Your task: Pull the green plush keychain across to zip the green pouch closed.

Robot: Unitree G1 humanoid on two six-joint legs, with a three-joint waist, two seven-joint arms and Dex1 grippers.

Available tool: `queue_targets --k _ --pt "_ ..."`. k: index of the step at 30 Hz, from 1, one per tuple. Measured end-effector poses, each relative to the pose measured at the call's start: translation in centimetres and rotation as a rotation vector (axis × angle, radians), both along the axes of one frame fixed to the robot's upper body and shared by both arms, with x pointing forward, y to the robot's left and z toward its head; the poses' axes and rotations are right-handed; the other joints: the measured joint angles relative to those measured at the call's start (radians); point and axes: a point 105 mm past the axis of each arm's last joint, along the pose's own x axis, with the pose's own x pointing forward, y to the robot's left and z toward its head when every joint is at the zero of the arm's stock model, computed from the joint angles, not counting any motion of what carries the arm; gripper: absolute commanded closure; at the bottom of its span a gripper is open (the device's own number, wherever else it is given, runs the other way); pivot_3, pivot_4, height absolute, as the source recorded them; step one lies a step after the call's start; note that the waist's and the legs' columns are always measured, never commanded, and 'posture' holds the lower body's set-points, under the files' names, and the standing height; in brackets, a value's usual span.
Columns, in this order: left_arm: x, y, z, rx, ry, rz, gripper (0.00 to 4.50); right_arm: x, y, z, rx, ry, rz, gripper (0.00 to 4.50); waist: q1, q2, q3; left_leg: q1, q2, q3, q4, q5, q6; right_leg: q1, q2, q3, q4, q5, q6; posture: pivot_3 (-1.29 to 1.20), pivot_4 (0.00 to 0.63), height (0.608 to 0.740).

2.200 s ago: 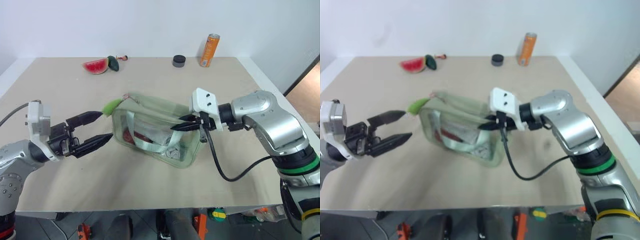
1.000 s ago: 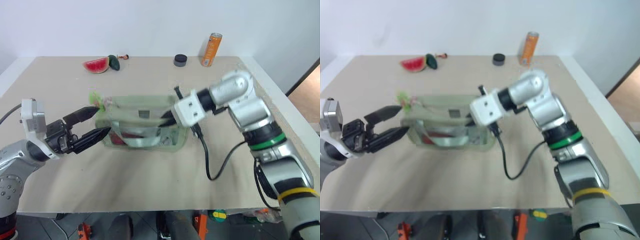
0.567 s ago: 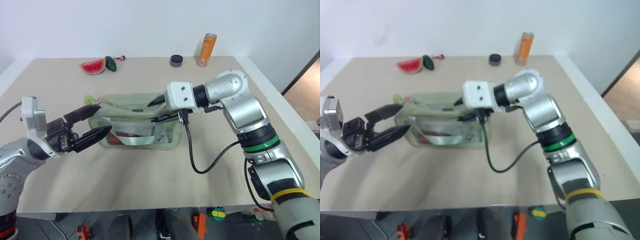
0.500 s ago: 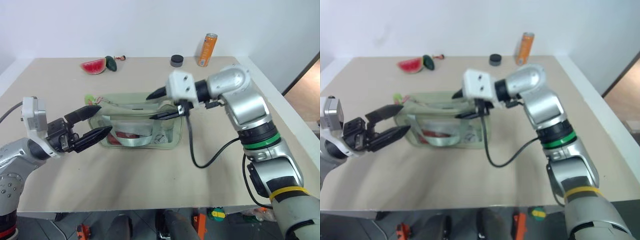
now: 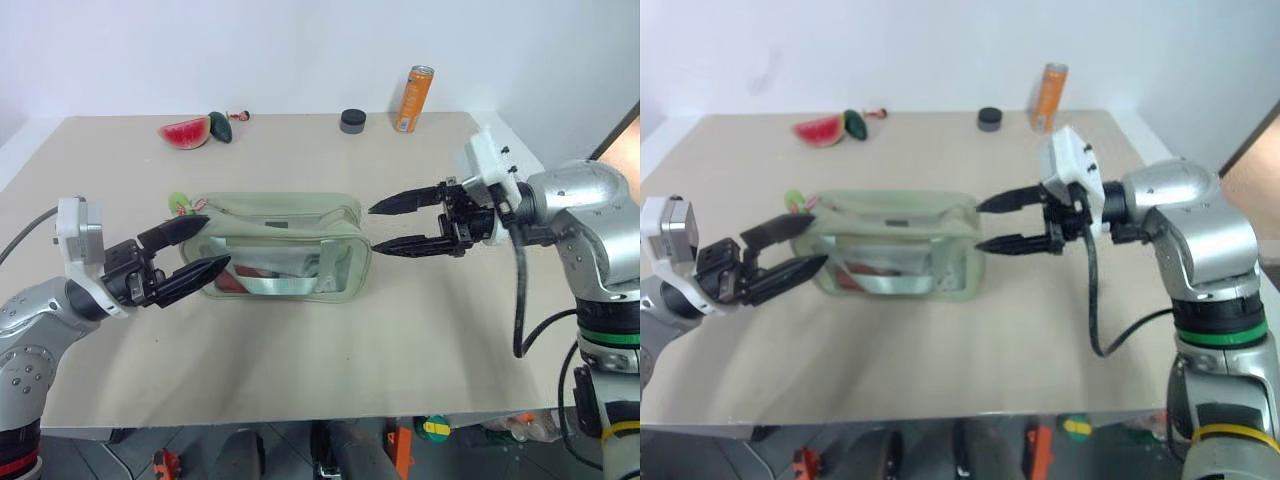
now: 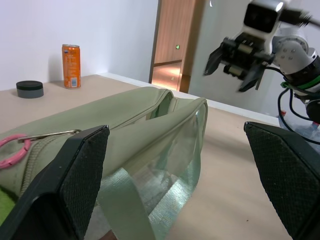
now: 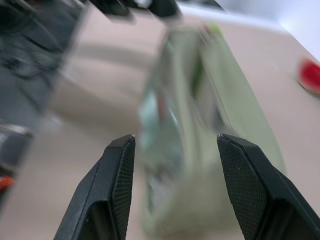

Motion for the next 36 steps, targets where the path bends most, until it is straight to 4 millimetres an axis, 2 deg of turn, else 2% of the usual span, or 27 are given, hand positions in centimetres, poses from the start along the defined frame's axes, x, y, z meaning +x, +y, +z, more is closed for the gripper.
queue_targets --k 5,16,19,24,31,35,36 --pt "0.0 -0.1 0.3 0.002 -0.011 -0.009 0.00 0.9 -0.4 -1.3 -0.002 -0.003 -0.080 1.84 0.000 0.000 0.000 0.001 0.003 0.000 -0.002 0.000 0.000 0.000 0.003 0.000 0.000 0.000 0.000 0.00 0.150 0.740" --pt "0.0 -0.1 0.3 0.001 -0.012 -0.021 0.00 1.3 1.0 -3.1 0.019 0.035 -0.088 1.84 0.000 0.000 0.000 0.002 0.003 0.001 -0.002 -0.001 -0.001 0.000 0.003 0.002 0.000 0.000 -0.001 0.00 0.150 0.740" --pt "0.0 0.0 0.1 0.000 -0.002 -0.013 0.00 1.4 1.5 -3.7 0.015 0.049 -0.082 2.68 0.000 0.000 0.000 0.002 0.003 0.001 -0.002 -0.001 -0.001 0.000 0.004 0.002 0.000 0.000 -0.001 0.00 0.150 0.740" --pt "0.1 0.1 0.0 -0.005 0.006 0.012 0.00 2.0 1.6 -4.1 0.028 0.052 -0.103 4.41 0.001 0.000 0.000 0.002 0.003 0.001 -0.002 -0.001 -0.001 0.000 0.003 0.002 0.000 0.000 -0.001 0.00 0.150 0.740" --pt "0.5 0.7 0.5 -0.049 0.000 0.065 0.00 2.0 1.7 -4.2 0.030 0.047 -0.102 4.46 0.001 0.000 0.000 0.002 0.003 0.001 -0.002 -0.001 -0.001 0.000 0.004 0.002 0.000 0.000 -0.001 0.00 0.150 0.740" --pt "3.5 3.4 1.0 -0.103 0.022 0.261 0.00 2.1 1.8 -4.3 0.025 0.038 -0.105 4.46 0.001 0.000 0.000 0.004 0.003 0.000 -0.002 0.000 -0.001 0.001 0.005 0.002 0.000 0.000 0.000 0.00 0.150 0.740" --pt "4.9 4.7 0.9 -0.121 0.049 0.350 0.00 2.2 1.8 -4.3 0.021 0.035 -0.108 4.46 0.001 0.000 0.000 0.004 0.003 0.000 -0.002 0.000 -0.001 0.001 0.005 0.002 0.000 0.000 0.000 0.00 0.150 0.740"
